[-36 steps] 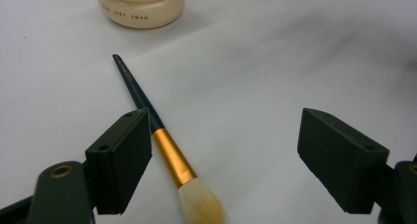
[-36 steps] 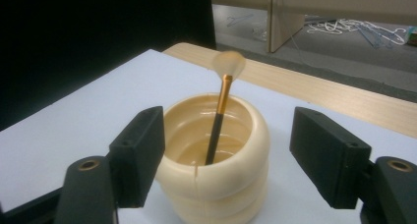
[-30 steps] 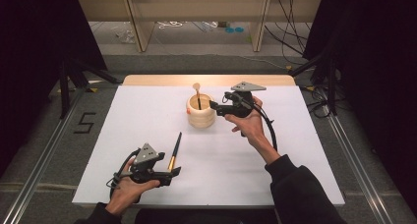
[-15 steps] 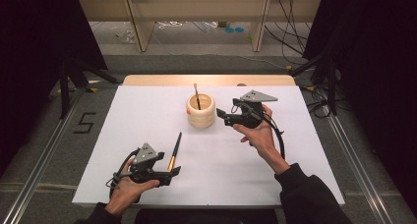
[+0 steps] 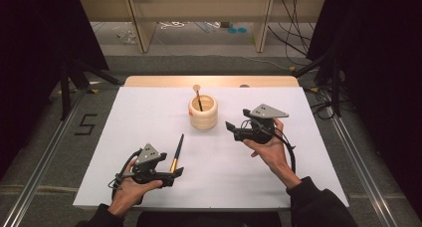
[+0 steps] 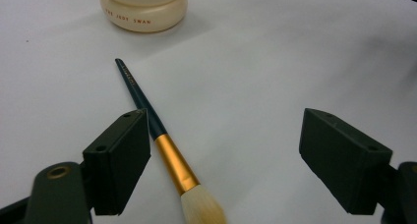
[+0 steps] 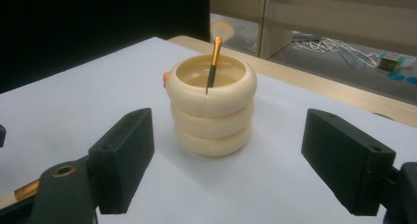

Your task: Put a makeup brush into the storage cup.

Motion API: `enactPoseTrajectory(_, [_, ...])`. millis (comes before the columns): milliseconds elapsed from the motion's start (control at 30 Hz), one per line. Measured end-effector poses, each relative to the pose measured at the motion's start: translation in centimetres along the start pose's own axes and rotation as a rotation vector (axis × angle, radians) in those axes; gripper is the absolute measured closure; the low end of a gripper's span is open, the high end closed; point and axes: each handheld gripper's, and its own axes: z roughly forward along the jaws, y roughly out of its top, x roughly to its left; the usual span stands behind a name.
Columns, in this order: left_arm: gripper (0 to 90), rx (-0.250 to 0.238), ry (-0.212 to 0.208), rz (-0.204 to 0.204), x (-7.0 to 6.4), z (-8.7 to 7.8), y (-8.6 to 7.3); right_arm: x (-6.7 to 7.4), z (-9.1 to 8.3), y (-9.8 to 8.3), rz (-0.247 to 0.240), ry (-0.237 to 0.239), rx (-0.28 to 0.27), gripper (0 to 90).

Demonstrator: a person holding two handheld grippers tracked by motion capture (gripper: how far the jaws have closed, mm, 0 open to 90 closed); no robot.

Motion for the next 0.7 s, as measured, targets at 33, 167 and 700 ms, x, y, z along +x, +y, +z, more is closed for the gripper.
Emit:
enactPoseTrajectory(33, [19.3,0.005,-0.002,0.007,0.1,0.0,0.1,-0.1,-0.2,-0.2,0.003,-0.003,-0.001,20.7])
enactPoseTrajectory(167, [19.3,0.008,-0.005,-0.003,0.1,0.2,0.2,-0.2,-1.0,-0.8,0.015,-0.006,-0.004,20.2])
enactPoseTrajectory(700, [19.3,0.025,0.002,0.021,0.2,0.0,0.2,0.7,-3.0,-2.8,0.069,0.037,0.030,19.3])
